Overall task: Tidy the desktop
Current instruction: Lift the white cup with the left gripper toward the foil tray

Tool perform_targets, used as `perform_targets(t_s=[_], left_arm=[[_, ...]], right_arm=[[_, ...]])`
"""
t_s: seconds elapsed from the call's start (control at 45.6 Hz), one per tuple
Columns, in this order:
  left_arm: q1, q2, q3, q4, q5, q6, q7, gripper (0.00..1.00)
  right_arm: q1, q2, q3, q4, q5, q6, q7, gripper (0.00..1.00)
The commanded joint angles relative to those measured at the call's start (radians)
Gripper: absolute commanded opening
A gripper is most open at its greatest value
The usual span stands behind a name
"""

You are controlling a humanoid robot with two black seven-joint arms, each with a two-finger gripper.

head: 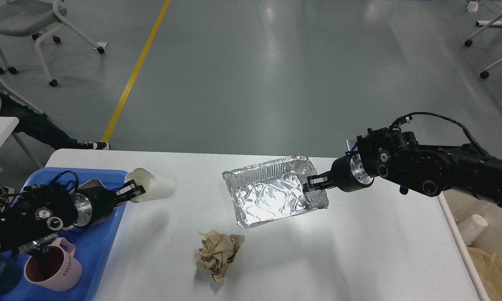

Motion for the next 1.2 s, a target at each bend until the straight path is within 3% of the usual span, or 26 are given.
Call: perform_targets(t_s=[0.0,0.285,0.46,0.613,0.833,1.008,1.183], left_arm=[[0.000,0.156,-0.007,-0.105,-0.019,-0.003,-0.015,0.00],[-0.015,0.345,-0.064,-0.240,-0.070,-0.040,-0.015,0.00],[-0.020,0.365,-0.252,-0.250,-0.132,-0.152,-0.006,0.00],[-0.121,0.343,-0.230,-0.249,-0.139,-0.185,0.007,0.00],[-0.313,0.242,-0.090,-0.211,-0.122,-0.271,0.013,0.00],[-0.497,0.084,0.105,-0.146,-0.139,-0.276,0.013,0.00],[-0.577,-0.083,0.192,-0.076,-0.140,-0.268,0.013,0.00]], right_arm=[[-0.007,0.005,0.000,-0.002,-0.001,-0.001,-0.001,0.00],[-0.009,0.013,0.000,-0.016,0.000,-0.001,0.000,0.00],[-0.009,0.016,0.002,-0.016,0.000,-0.001,0.000,0.00],[-0.007,0.016,0.000,-0.016,0.002,-0.001,0.000,0.00],[-0.007,0.043,-0.005,-0.024,0.002,-0.001,0.000,0.00],[-0.007,0.077,-0.005,-0.039,0.003,-0.001,0.000,0.00],[-0.007,0.077,-0.005,-0.039,0.002,-0.001,0.000,0.00]])
